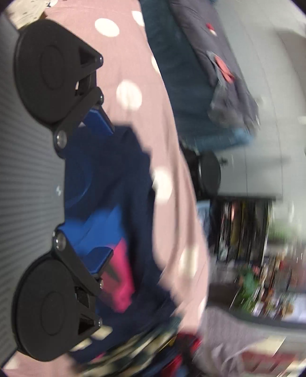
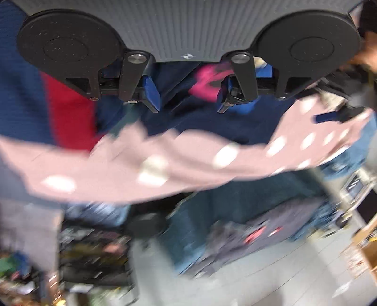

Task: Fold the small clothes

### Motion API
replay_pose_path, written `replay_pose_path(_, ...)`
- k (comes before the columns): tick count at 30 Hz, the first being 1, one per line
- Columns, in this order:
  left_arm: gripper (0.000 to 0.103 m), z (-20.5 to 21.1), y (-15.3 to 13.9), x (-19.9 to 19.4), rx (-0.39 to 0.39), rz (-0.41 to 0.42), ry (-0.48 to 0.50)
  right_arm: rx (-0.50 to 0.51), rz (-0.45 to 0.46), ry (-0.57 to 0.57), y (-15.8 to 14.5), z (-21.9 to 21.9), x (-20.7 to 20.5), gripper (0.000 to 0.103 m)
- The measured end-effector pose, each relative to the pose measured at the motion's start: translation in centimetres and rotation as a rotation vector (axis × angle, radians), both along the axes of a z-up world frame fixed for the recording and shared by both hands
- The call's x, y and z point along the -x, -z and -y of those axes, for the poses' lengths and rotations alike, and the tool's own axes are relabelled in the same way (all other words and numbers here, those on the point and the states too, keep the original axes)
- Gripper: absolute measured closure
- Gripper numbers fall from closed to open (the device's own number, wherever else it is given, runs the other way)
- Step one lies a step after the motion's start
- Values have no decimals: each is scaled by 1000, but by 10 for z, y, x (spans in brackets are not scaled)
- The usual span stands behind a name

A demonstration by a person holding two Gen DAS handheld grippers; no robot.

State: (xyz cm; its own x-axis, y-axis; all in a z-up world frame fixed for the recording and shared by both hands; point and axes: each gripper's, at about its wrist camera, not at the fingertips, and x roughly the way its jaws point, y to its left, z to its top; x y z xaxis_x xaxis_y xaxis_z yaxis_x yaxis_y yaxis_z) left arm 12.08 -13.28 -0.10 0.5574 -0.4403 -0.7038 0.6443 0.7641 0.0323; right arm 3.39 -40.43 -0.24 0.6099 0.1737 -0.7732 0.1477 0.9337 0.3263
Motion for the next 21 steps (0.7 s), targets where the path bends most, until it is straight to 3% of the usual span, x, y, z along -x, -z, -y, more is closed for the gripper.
replay_pose_path(5, 17, 55, 32, 122, -105, 127, 222, 21, -70, -28, 17, -8, 16, 14)
replay_pose_path(9, 22, 102, 60, 186, -173, 226, 370, -26, -77, -18, 20, -3, 30, 14)
replay_pose_path(13, 22, 141, 84, 213, -251, 307, 475, -12, -82, -17, 19, -3, 38, 13)
replay_pose_path(15, 22, 159, 95, 218, -302, 367, 498, -10, -86, -15, 18, -1, 36, 13)
replay_pose_path(17, 25, 172, 99, 212, -300, 401, 476, -2, -80, -18, 15, 0, 30, 13)
replay_pose_path(18, 32, 179, 99, 207, -299, 398, 461, 1, -78, -21, 13, 0, 26, 13)
replay_pose_path(20, 77, 191, 102, 194, -319, 377, 433, -6, -70, -34, 8, 2, 17, 12)
replay_pose_path(21, 82, 195, 105, 187, -327, 356, 416, -11, -64, -28, 7, 3, 14, 11)
